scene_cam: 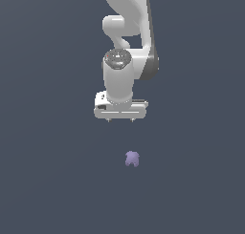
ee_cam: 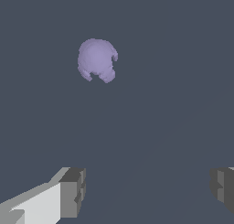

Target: Pick up the object and move it to a goal position.

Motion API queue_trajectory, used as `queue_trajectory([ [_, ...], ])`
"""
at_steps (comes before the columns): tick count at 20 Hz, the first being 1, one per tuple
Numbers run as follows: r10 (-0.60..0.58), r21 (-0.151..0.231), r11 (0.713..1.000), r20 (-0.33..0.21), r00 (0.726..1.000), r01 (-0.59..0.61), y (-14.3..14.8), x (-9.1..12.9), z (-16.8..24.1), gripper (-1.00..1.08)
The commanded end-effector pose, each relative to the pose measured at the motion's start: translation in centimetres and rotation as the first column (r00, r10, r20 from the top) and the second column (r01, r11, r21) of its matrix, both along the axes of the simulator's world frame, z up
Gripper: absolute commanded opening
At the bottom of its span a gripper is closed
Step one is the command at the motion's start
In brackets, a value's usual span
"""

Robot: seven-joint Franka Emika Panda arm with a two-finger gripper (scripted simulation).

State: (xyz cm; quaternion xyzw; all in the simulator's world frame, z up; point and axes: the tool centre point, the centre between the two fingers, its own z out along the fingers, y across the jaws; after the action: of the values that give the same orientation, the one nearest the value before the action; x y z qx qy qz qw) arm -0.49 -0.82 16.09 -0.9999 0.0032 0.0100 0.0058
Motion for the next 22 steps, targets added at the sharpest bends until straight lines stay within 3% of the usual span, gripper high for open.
queue_trajectory([
  [1,0.000,0.000,1.000,0.000,1.000,0.000,0.0,0.0,0.0,1.00],
  [10,0.054,0.006,0.999,0.002,0.999,-0.054,3.9,0.1,-0.3,1.00],
  [22,0.034,0.006,0.999,0.004,0.999,-0.034,4.0,1.6,-0.8,1.00],
])
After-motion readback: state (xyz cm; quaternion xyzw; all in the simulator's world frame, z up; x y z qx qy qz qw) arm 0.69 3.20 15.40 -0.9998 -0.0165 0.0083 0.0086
